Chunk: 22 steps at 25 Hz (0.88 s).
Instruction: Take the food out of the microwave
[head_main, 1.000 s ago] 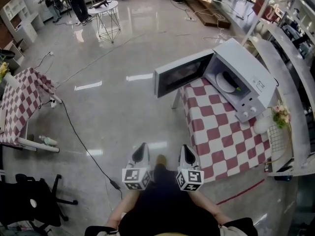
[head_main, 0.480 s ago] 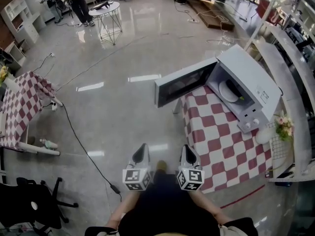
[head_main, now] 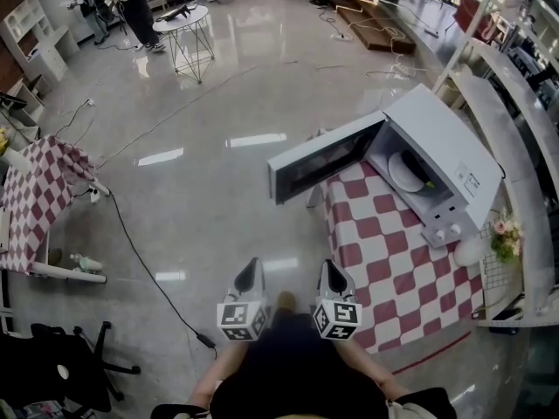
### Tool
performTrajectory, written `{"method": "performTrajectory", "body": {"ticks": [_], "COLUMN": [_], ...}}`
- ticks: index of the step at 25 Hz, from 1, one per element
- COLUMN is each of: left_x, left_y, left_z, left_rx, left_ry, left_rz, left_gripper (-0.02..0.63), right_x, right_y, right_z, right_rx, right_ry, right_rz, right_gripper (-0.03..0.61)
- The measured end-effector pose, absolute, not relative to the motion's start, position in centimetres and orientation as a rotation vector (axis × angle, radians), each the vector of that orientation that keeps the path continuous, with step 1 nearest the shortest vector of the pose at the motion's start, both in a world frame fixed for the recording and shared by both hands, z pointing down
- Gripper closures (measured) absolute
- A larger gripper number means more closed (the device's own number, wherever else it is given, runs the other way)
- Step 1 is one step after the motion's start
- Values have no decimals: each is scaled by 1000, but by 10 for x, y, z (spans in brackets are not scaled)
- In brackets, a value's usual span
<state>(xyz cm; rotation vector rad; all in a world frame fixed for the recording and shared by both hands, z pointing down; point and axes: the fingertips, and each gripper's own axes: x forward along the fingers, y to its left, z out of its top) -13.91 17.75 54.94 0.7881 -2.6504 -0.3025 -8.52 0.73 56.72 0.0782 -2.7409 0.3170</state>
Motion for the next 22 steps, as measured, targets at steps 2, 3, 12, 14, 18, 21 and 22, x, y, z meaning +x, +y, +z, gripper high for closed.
{"method": "performTrajectory", "body": {"ticks": [2, 3, 12, 14, 18, 21, 22], "left_x": [-144, -146, -154, -155, -157, -159, -160], "left_y": [175, 174, 165, 166, 168, 167, 166], "left_z": [551, 552, 554, 555, 555, 552, 551], "left_rx": [784, 782, 778, 764, 747, 750, 754], "left_ry": [-2652, -2652, -2667, -2672, -2682, -2688, -2689], "left_rz": [-299, -295, -275, -273, -267, -260, -256], "left_gripper": [606, 606, 606, 606, 606, 606, 606], "right_x": [-91, -95, -115, -117, -119, -118, -118], "right_y": [3, 1, -2, -4, -9, -11, -11], "right_z": [569, 569, 569, 568, 570, 570, 570], "right_rx": [79, 82, 43, 41, 53, 55, 56], "right_ry": [-2739, -2739, -2762, -2767, -2769, -2769, -2771], "right_rz": [325, 331, 344, 347, 352, 360, 363], "right_gripper": [577, 577, 578, 578, 577, 577, 578]}}
